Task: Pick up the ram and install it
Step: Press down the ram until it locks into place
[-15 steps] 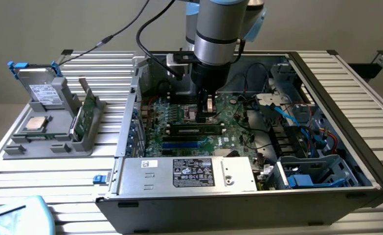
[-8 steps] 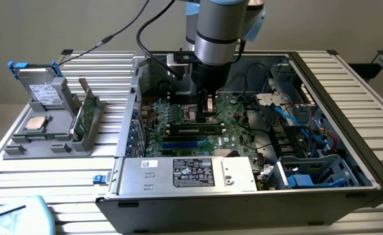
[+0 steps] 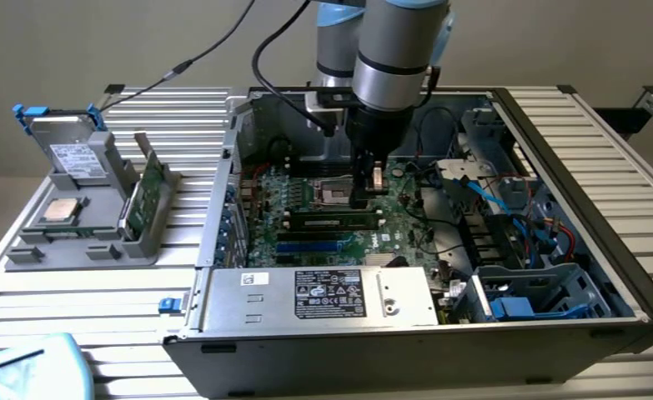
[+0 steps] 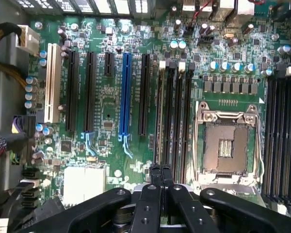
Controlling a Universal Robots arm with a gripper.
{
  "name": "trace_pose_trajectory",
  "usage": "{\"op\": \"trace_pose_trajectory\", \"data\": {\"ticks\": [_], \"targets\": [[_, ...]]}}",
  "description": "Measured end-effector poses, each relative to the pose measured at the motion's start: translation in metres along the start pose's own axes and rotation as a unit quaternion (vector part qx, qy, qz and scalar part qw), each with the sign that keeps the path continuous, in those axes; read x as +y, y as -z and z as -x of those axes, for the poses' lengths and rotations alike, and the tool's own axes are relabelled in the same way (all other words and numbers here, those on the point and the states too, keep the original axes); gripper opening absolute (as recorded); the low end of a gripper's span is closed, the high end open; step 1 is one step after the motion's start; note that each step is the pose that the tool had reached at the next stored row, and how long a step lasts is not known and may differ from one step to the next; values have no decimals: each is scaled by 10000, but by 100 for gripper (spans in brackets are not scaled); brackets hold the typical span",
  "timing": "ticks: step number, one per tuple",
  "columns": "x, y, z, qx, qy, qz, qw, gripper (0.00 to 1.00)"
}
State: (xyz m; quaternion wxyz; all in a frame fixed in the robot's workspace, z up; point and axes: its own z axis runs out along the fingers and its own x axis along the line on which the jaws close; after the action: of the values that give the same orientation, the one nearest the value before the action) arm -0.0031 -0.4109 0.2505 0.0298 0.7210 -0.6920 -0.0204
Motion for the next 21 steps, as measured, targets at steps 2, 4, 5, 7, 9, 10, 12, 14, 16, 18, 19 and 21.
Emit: {"op": "trace_pose_trajectory", "data": {"ticks": [2, 4, 5, 7, 9, 10, 12, 14, 16, 18, 19, 21], "targets": [[-2, -27, 1, 1, 0, 0, 10000, 11], [-12, -60, 3, 0, 0, 0, 10000, 11], [-22, -71, 5, 0, 0, 0, 10000, 11], [-46, -90, 10, 0, 0, 0, 10000, 11], [-48, -100, 11, 0, 0, 0, 10000, 11], [-49, -112, 11, 1, 0, 0, 10000, 11], [-52, -149, 12, 0, 0, 0, 10000, 11], [-53, -162, 12, 1, 0, 0, 10000, 11], [-53, -167, 13, 0, 0, 0, 10000, 11], [-55, -187, 13, 0, 0, 0, 10000, 11], [-56, -200, 14, 1, 0, 0, 10000, 11], [-57, -222, 14, 5, -1, 1, 10000, 11]]}}
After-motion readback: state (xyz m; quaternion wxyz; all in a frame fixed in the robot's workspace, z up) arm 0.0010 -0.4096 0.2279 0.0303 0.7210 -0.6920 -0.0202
